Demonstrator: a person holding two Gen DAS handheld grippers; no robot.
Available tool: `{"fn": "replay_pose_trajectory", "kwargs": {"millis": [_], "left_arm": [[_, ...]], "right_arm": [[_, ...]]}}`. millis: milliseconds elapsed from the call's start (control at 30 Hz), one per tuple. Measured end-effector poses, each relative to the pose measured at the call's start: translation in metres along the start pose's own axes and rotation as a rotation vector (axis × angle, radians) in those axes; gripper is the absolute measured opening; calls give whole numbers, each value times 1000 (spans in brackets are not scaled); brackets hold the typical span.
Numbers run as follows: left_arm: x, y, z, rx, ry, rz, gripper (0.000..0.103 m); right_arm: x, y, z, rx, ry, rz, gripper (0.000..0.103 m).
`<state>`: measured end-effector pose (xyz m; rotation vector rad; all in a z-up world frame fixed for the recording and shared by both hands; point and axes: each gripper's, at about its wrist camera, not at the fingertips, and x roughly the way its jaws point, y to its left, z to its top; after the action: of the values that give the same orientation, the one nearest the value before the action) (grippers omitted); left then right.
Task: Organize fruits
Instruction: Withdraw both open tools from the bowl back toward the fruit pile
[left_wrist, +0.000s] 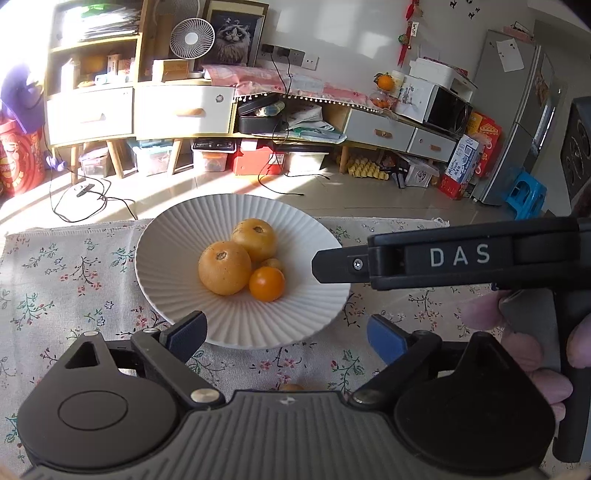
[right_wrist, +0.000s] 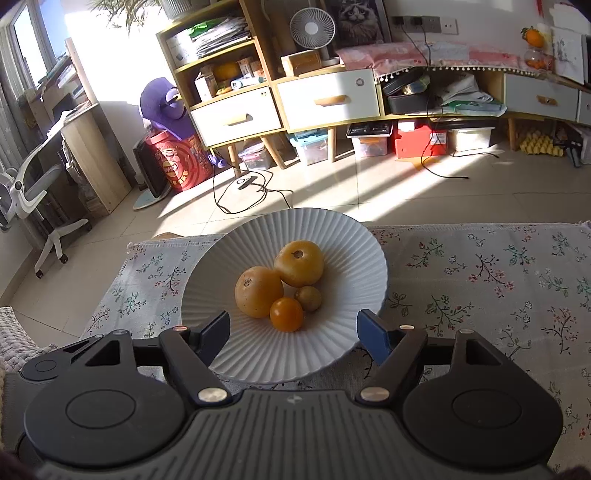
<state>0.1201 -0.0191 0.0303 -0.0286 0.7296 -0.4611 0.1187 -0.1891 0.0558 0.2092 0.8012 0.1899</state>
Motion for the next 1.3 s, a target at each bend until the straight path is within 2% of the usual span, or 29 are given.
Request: {"fn": "replay_pose_trajectory", "kwargs": {"millis": [233,500,767,967,1300], "left_arm": [[-17,2,-11,14,14,19,94],[-35,4,-25,36,38,58,95],[-48,4,-35,38,54,81,95],[-54,9,-50,52,75,126,95],[-65,28,-73,22,92,164,95]], "right_arm": [[-15,1,-11,1,-3,-6,80],[-28,5,-27,-11,8,-23,85],[-37,11,-41,-23,28,-31,88],[-40,13,-53,-42,31,-39,91],[-42,20,-76,-97,45,-50,93]]}}
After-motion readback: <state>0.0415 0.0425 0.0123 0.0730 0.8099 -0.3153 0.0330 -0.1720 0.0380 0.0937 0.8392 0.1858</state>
